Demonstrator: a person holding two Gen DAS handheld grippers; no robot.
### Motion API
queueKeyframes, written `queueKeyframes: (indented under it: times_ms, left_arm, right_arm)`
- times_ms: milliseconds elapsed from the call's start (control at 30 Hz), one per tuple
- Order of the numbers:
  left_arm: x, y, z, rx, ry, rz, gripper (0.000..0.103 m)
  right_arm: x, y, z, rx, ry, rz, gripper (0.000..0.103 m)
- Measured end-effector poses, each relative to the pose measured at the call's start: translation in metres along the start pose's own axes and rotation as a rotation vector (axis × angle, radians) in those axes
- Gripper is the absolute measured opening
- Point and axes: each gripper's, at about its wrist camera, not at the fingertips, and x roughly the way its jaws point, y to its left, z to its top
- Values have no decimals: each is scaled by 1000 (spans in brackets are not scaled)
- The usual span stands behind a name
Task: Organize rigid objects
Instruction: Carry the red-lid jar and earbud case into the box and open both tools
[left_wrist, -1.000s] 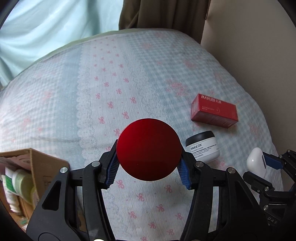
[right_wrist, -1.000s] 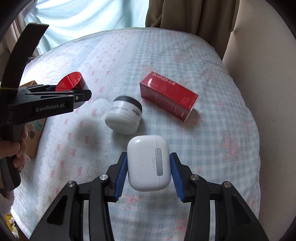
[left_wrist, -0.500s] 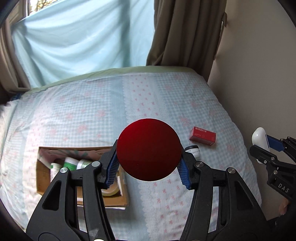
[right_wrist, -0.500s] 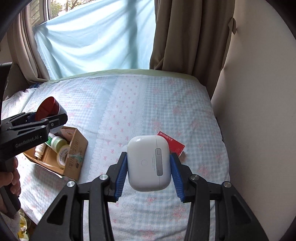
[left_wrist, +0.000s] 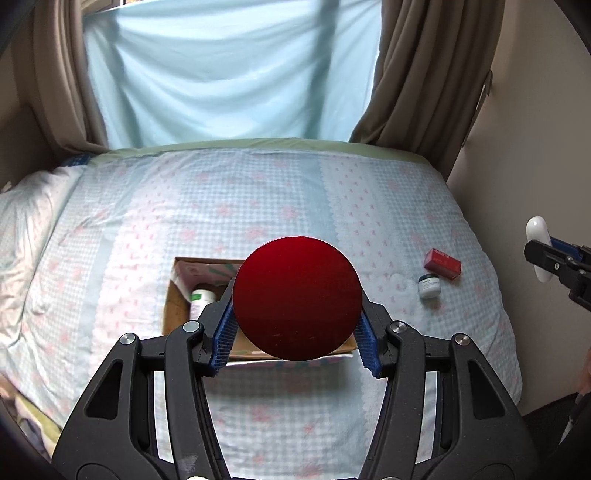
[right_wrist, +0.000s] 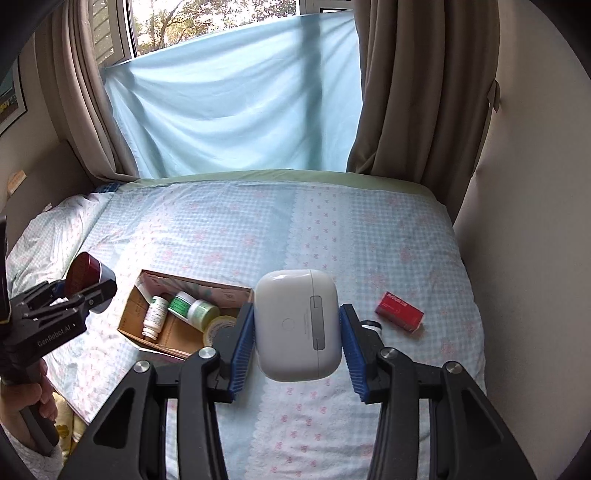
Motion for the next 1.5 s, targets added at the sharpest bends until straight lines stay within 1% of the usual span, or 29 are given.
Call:
queueKeyframes:
  times_ms: [133, 300, 433, 600, 733, 900, 1000, 1233, 1400, 1500]
  left_arm:
    - [-7, 51, -6, 30, 19, 1, 52]
    - [0, 105, -11, 76, 55, -15, 52]
    - [21, 133, -17, 105, 107, -30, 52]
    - [52, 150, -24, 118, 175, -48, 52]
    - [80, 153, -28, 125, 226, -60, 52]
    - [118, 150, -35, 140, 292, -77, 52]
    - [145, 143, -35, 187, 341, -92, 52]
    - [217, 121, -31, 264, 441, -117, 52]
    - [258, 104, -42, 322, 522, -131, 52]
    - [276, 98, -51, 344, 565, -135, 52]
  right_arm:
    - [2, 47, 3, 54, 11, 24, 42]
    - [21, 100, 0, 118, 48, 38, 42]
    - [48, 129, -3, 155, 99, 42, 42]
    - [80, 148, -6, 171, 163, 35, 42]
    - [108, 156, -7, 158, 211, 22, 42]
    - [145, 152, -11, 146, 270, 16, 42]
    - [173, 144, -14, 160, 314, 13, 42]
    - [250, 127, -28, 212, 456, 16, 42]
    - [295, 117, -45, 271, 543, 26, 42]
    - [314, 115, -53, 277, 584, 28, 42]
